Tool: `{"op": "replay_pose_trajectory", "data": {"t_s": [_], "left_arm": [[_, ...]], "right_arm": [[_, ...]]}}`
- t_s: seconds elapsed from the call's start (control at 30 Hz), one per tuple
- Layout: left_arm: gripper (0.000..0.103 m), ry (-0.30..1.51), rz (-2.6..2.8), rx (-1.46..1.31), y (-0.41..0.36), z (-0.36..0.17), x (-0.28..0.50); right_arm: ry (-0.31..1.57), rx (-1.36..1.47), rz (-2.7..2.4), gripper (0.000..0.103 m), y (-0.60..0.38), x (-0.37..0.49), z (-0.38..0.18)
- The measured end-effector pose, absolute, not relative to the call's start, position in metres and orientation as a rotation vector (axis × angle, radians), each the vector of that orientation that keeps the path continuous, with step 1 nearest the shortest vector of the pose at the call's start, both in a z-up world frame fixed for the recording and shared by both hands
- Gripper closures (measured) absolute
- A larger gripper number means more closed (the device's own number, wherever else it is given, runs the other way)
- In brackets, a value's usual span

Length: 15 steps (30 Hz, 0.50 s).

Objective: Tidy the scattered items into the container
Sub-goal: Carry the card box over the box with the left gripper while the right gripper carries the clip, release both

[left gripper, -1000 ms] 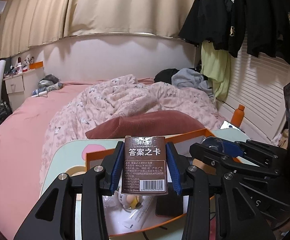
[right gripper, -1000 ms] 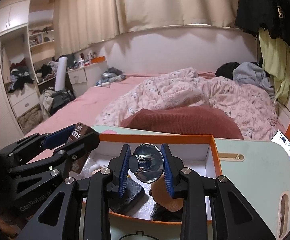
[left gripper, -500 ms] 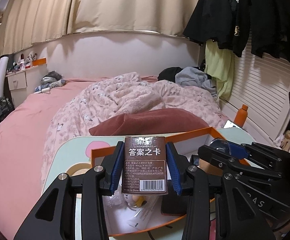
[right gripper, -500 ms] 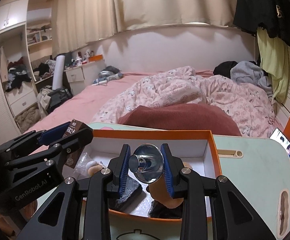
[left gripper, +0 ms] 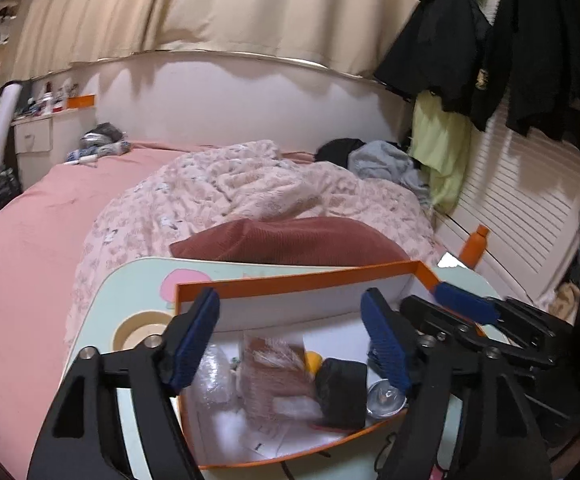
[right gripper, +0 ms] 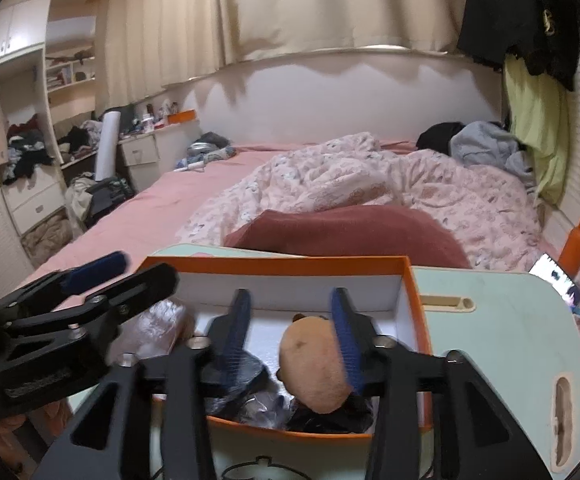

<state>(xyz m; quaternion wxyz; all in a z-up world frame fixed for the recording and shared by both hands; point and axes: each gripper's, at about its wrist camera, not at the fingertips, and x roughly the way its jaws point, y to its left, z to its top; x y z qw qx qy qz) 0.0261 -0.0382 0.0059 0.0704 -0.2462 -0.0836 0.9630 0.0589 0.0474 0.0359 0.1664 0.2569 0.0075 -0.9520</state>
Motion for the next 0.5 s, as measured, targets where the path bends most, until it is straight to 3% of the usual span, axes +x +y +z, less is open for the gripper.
{"op": "replay_pose_trajectory", "data": {"t_s": [0.1,0.5], "left_arm": [[0.026,-0.278,2.888,-0.755,-0.0425,0.0056,0.0256],[0.022,-0.226,2.884,-0.79,-0.0391,0.0054,0.0342]], "right_arm": [[0.033,0.703,-2.729,0.043,0.05,0.0609,0.0362],[0.014,0.751,-2.719,0.039,0.0537,0.0634,0.032]]}}
